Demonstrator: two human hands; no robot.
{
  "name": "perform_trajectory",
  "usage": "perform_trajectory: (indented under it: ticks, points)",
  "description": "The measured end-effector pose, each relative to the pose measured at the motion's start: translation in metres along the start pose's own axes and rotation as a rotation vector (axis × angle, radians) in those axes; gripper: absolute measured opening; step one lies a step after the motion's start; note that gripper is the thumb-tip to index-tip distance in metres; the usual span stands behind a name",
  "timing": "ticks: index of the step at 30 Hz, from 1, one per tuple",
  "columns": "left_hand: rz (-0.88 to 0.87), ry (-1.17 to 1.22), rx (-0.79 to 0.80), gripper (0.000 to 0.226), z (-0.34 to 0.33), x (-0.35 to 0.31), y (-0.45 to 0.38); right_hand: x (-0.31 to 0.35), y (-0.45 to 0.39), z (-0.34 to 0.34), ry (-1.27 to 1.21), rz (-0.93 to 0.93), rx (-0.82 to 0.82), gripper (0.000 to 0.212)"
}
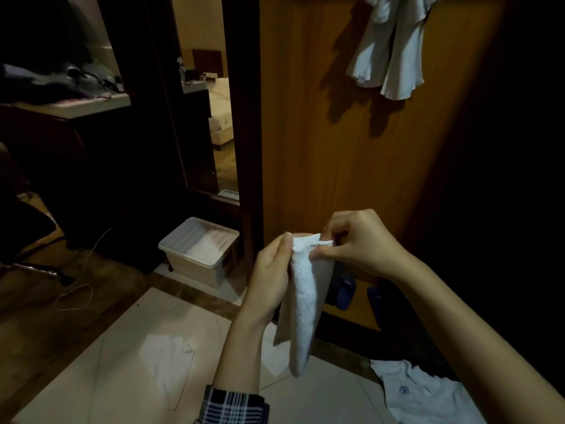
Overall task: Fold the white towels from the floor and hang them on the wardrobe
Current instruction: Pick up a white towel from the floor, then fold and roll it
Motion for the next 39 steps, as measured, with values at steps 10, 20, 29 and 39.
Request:
perform_trajectory:
  ticks: [10,20,29,39]
  points:
    - [-0.024,0.120,0.088,0.029,0.008,-0.003,0.002,0.001,0.005,0.004,-0.341,0.013,-0.003,0.025]
    - [-0.020,-0.039,0.058,0.030,0.005,-0.004,0.003,0.002,0.011,0.001,-0.459,-0.007,0.023,0.011]
    - [0.017,-0.158,0.303,0.046,-0.015,-0.010,0.014,0.020,0.017,0.019,-0.637,0.054,0.228,0.018]
    - [0.086,0.002,0.305,0.031,-0.036,-0.005,0.015,0.000,0.023,0.001,-0.988,-0.010,0.008,0.010]
Point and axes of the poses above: each hand's wrist, its own y-axis away from the middle knuckle, its own z-axis out of the back of the hand, x = y × z, the point moved 5 cm from there along -y, towards the middle knuckle, and after that the axes turned 12 degrees about x, right-handed, at the moved point
